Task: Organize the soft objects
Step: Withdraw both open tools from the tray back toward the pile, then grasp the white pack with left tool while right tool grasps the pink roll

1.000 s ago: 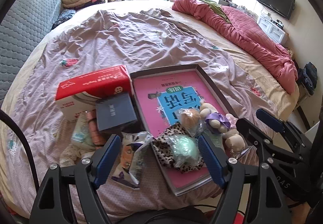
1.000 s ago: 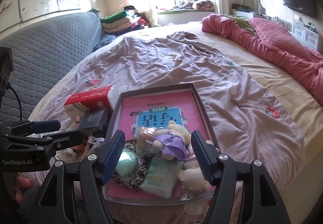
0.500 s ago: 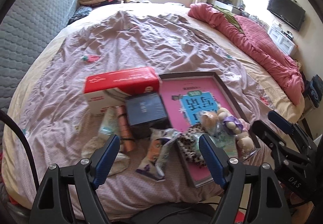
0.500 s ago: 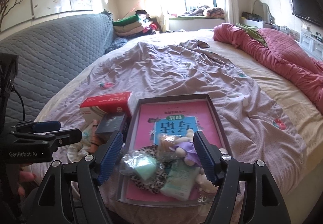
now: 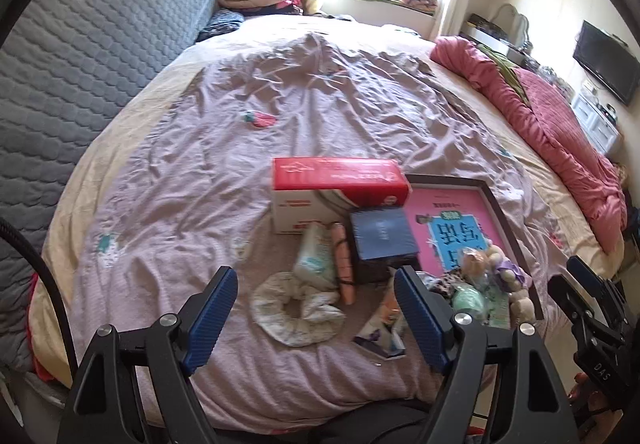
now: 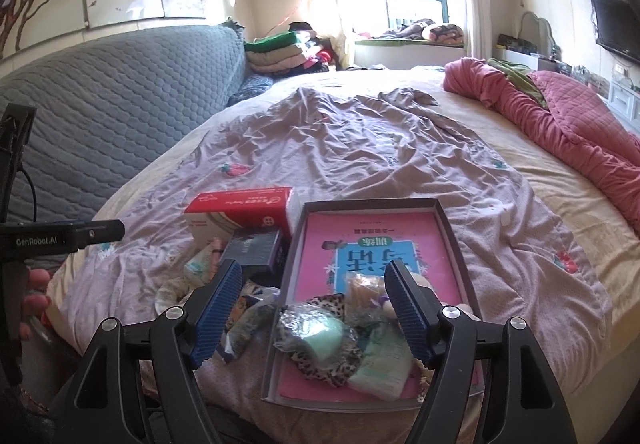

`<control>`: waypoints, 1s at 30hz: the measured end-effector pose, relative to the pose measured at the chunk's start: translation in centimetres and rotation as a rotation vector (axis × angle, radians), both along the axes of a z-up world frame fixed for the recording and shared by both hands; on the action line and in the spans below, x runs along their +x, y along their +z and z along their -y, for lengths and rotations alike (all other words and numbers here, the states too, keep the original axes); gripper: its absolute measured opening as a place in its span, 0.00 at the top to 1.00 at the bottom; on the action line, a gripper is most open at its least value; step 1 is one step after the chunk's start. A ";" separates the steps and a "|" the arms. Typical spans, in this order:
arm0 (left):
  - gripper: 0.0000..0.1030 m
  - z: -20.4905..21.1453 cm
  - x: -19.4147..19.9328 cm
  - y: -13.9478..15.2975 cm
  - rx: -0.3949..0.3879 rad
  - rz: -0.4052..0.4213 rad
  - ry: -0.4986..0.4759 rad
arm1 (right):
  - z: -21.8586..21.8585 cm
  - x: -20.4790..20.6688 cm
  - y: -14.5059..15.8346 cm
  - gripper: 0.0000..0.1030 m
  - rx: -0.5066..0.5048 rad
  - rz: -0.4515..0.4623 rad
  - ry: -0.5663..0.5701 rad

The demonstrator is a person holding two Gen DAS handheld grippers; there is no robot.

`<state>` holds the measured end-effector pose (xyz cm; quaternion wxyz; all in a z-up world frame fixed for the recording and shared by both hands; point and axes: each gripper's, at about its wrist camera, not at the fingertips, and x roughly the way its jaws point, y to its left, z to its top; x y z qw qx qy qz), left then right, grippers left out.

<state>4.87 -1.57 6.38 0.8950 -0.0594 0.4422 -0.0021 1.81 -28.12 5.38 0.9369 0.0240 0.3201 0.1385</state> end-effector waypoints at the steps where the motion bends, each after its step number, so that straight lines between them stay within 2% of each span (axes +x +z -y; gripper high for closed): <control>1: 0.22 -0.4 -0.1 0.0 -0.001 0.000 0.007 | -0.2 0.0 0.0 0.27 -0.001 0.001 0.003; 14: 0.22 -3.9 -1.0 -0.9 -0.009 -0.004 0.063 | -4.0 -0.5 0.1 0.27 -0.031 -0.006 0.088; 30: 0.22 -4.7 -0.1 -5.1 -0.047 -0.059 0.047 | -9.4 0.5 -3.4 0.27 -0.076 -0.102 0.201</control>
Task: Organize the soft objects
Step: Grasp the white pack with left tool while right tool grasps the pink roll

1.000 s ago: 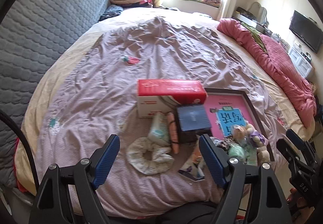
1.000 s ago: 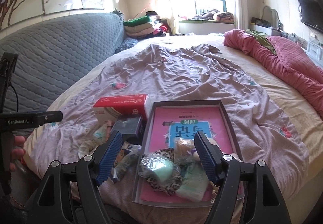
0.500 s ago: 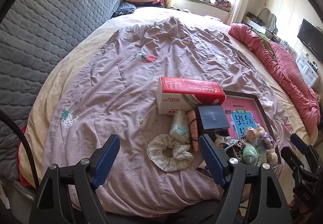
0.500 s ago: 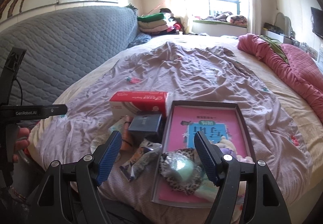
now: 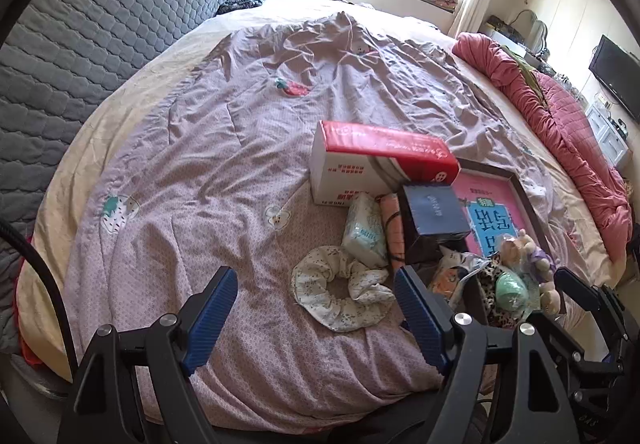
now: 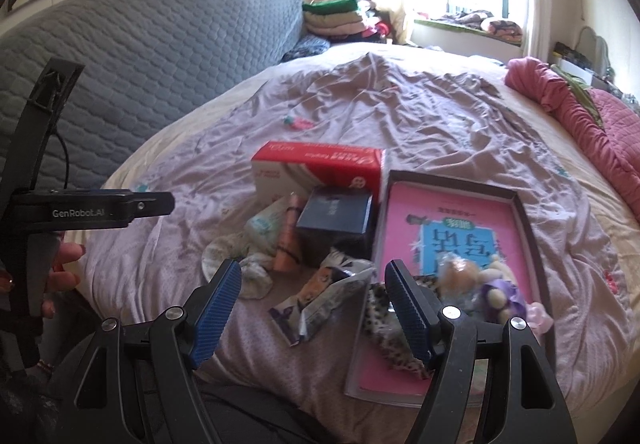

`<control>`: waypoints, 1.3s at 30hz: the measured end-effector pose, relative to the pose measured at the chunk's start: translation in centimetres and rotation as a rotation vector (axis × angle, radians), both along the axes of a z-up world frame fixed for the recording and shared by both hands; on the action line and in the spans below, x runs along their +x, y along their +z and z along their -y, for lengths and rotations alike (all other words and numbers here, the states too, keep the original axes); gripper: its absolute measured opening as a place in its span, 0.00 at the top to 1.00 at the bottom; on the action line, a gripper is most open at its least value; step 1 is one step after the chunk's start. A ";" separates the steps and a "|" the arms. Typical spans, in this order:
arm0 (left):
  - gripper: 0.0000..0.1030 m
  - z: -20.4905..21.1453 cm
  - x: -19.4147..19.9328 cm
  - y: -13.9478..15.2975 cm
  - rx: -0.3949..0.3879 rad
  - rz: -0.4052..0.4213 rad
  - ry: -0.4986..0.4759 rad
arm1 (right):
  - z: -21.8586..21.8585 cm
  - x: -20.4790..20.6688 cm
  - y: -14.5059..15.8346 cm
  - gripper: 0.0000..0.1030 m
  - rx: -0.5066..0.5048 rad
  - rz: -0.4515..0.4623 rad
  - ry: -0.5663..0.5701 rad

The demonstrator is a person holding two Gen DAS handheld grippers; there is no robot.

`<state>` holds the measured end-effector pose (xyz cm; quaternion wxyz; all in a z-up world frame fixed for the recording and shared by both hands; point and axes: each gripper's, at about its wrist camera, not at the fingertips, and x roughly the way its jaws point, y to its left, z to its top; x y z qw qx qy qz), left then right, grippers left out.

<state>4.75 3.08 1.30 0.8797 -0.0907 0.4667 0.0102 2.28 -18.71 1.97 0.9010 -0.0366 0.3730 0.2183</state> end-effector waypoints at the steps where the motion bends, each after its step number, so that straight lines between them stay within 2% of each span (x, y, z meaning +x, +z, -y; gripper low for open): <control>1: 0.22 -0.1 0.1 -0.2 -0.005 -0.003 0.000 | -0.3 0.1 -0.2 0.27 0.003 -0.010 0.003; 7: 0.22 -0.7 1.5 -1.8 -0.021 -0.023 0.006 | -2.2 1.4 -2.0 0.26 0.060 -0.083 -0.009; 12: 0.22 -0.8 3.3 -3.0 -0.052 -0.031 -0.013 | -4.3 2.5 -4.0 0.26 0.013 -0.095 -0.035; 16: 0.22 -0.8 4.9 -4.0 -0.064 -0.042 -0.026 | -5.1 3.9 -5.5 0.28 0.011 -0.133 -0.061; 21: 0.22 -1.0 7.0 -5.4 -0.100 -0.063 -0.040 | -5.5 5.8 -7.3 0.45 0.013 -0.168 -0.099; 25: 0.22 -1.0 8.3 -6.5 -0.127 -0.081 -0.045 | -6.2 6.8 -8.4 0.48 -0.003 -0.191 -0.097; 27: 0.22 -1.0 8.8 -7.1 -0.137 -0.089 -0.057 | -6.7 7.3 -8.8 0.58 -0.019 -0.188 -0.096; 29: 0.22 -0.9 9.2 -7.6 -0.137 -0.098 -0.061 | -7.1 7.8 -9.3 0.63 -0.031 -0.200 -0.095; 34: 0.22 -0.8 10.0 -8.7 -0.161 -0.113 -0.084 | -7.9 8.5 -10.2 0.67 -0.049 -0.227 -0.084; 39: 0.23 -0.7 10.7 -9.6 -0.178 -0.128 -0.098 | -8.5 9.4 -11.0 0.75 -0.057 -0.260 -0.076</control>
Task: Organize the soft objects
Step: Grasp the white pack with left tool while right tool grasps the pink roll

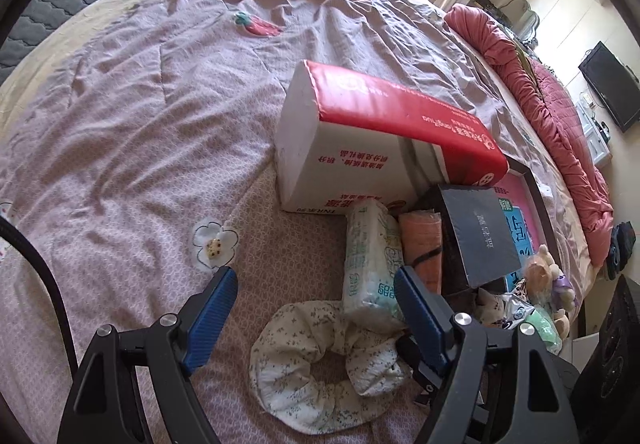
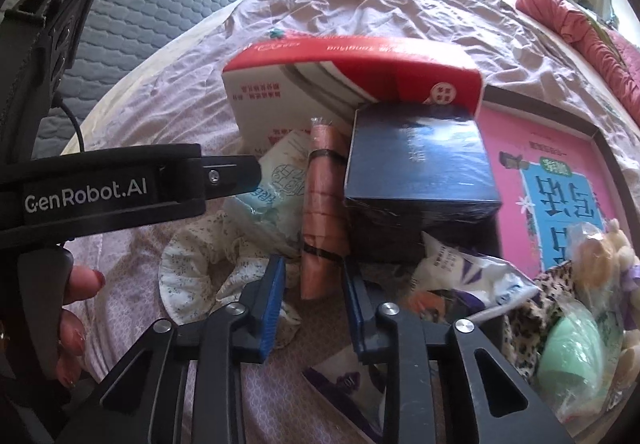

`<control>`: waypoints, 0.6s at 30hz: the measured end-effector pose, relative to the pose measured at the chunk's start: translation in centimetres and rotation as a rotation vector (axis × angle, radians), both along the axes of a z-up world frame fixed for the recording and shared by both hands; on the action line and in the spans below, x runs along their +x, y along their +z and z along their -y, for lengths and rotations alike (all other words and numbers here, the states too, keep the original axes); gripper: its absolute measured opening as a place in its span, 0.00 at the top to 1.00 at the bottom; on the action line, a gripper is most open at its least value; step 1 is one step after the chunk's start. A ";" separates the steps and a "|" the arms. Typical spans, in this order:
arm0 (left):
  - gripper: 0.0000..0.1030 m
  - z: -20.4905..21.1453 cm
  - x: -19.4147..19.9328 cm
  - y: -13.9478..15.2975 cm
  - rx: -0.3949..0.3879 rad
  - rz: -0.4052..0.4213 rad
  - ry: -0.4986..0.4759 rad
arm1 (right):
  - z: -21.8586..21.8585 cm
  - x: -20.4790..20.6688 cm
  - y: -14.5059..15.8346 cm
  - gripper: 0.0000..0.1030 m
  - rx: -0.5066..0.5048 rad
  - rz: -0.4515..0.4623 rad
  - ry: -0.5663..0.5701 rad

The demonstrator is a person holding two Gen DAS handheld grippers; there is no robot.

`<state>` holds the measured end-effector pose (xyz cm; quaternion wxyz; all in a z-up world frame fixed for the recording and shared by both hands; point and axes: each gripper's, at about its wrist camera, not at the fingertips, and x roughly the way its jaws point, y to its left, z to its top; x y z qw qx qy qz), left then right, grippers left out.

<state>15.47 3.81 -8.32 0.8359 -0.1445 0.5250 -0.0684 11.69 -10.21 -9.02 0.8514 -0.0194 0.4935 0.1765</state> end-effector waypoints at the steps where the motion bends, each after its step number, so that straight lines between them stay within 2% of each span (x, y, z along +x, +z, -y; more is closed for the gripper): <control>1: 0.23 0.0 0.1 -0.1 -0.002 -0.002 -0.001 | 0.0 0.1 -0.1 0.76 -0.005 -0.002 -0.004; 9: 0.24 0.2 1.1 -1.2 -0.040 -0.021 -0.020 | 0.4 1.0 -0.6 0.84 0.024 -0.006 -0.010; 12: 0.30 0.2 1.5 -1.5 -0.081 -0.022 -0.020 | 0.9 0.9 -0.4 0.86 0.058 -0.006 -0.005; 14: 0.35 0.3 1.6 -1.7 -0.104 -0.024 -0.026 | 1.3 0.8 -0.2 0.87 0.070 -0.008 -0.005; 18: 0.64 0.6 2.0 -2.2 -0.165 -0.031 -0.046 | 1.8 0.2 0.4 0.89 0.089 -0.002 0.011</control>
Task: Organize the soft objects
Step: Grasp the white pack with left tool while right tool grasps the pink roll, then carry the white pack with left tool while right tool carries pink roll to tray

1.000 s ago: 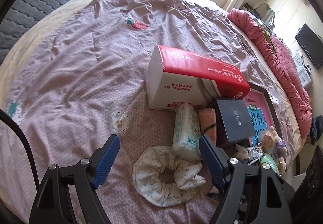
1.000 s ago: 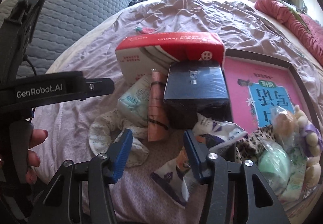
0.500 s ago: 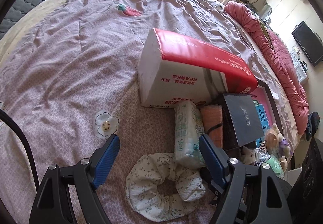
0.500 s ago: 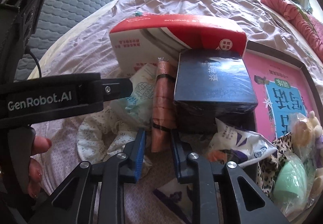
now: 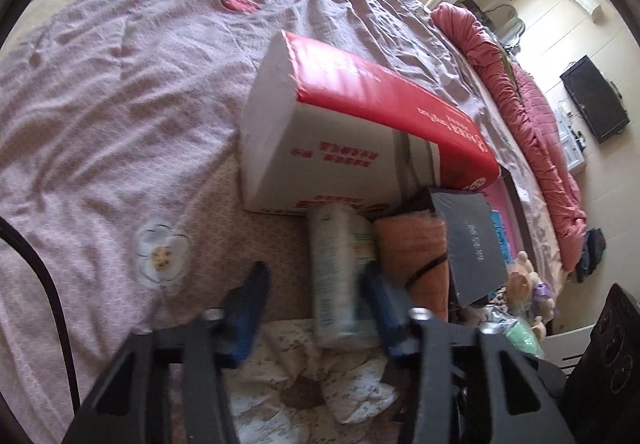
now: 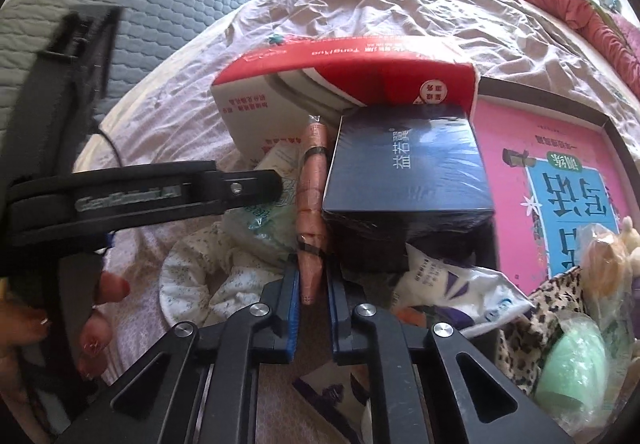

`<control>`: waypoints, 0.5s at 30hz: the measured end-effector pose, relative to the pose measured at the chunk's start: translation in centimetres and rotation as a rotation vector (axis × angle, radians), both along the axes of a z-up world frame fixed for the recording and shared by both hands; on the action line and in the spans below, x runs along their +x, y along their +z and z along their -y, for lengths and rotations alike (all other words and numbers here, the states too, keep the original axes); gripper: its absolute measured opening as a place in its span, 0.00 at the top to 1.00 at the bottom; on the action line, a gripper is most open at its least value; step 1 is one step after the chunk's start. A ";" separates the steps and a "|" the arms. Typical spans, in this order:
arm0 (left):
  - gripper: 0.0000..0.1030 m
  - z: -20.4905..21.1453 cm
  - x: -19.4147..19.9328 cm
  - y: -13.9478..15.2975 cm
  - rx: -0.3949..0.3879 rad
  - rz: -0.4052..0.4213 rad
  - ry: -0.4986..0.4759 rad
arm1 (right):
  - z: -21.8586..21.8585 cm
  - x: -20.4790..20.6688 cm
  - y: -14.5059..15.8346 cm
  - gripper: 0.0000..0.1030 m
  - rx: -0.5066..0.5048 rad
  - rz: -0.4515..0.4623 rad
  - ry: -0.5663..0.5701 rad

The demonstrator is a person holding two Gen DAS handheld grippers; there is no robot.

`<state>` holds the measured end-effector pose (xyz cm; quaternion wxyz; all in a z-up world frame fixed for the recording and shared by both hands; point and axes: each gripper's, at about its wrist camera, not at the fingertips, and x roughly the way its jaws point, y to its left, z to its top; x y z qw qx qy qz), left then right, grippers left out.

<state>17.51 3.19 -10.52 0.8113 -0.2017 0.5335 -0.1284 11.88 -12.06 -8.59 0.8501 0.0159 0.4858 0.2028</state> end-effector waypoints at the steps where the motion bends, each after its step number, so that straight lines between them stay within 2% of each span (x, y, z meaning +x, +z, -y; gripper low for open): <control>1: 0.74 0.1 0.0 0.0 -0.013 0.001 -0.005 | 0.1 -0.2 0.1 0.89 0.001 0.000 0.007; 2: 0.79 0.3 0.0 -0.1 -0.033 0.005 -0.009 | 0.2 -0.3 0.1 0.89 0.002 0.000 0.010; 4: 0.82 0.5 0.0 0.0 -0.029 0.016 -0.011 | 0.4 -0.5 0.1 0.89 0.010 -0.004 0.010; 9: 0.84 0.1 -0.6 0.2 -0.069 0.035 0.000 | 0.9 -0.8 0.4 0.90 0.045 0.004 0.013; 15: 0.85 -0.1 -2.6 2.2 -0.036 0.087 0.011 | 1.5 -1.5 1.0 0.90 0.084 0.020 0.021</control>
